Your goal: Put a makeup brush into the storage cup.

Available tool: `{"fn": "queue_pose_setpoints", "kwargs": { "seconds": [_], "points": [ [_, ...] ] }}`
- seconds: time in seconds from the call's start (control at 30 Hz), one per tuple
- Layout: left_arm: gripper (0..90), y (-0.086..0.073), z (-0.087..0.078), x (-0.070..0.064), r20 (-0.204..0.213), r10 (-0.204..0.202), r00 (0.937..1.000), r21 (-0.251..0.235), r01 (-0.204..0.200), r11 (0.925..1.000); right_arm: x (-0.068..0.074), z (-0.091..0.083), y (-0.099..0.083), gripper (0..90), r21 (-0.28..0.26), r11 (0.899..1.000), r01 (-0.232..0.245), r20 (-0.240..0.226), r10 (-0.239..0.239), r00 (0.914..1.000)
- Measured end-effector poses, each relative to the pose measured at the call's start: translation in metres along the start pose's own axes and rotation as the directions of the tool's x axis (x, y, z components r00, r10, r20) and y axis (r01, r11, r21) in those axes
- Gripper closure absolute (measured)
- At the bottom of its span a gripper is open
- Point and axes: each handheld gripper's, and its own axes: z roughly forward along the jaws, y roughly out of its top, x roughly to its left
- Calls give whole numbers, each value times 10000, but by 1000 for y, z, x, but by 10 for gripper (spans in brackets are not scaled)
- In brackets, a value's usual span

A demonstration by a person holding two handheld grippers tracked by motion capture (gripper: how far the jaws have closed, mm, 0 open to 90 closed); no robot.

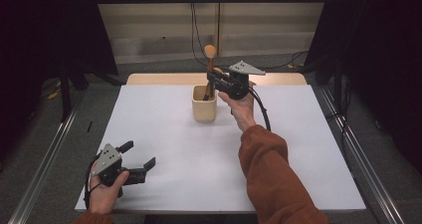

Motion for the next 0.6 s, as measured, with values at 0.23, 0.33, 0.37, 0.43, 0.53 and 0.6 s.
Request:
{"fn": "queue_pose_setpoints", "kwargs": {
  "seconds": [0.23,0.33,0.37,0.43,0.53,0.6],
  "points": [
    [25,0,-1,0,-34,-5,10000,-59,5,10000,1,3,-9,755,229,9996,171,-68,-170,9998],
    [25,0,-1,0,-4,82,10000,-12,-82,10000,-2,3,-14,755,286,9996,78,-7,-78,10000],
    [25,0,-1,0,0,91,10000,-10,-91,10000,-2,3,-15,755,339,9994,55,6,-55,10000],
    [25,0,-1,0,-13,74,10000,-9,-74,10000,-3,3,-19,755,304,9995,16,-12,-16,10000],
    [25,0,-1,0,-47,39,10000,-39,-39,10000,-2,3,-22,755,403,9992,18,-46,-16,10000],
    [25,0,-1,0,-45,64,10000,-38,-64,10000,-2,4,-25,755,427,9991,4,-59,-1,10000]
  ]
}}
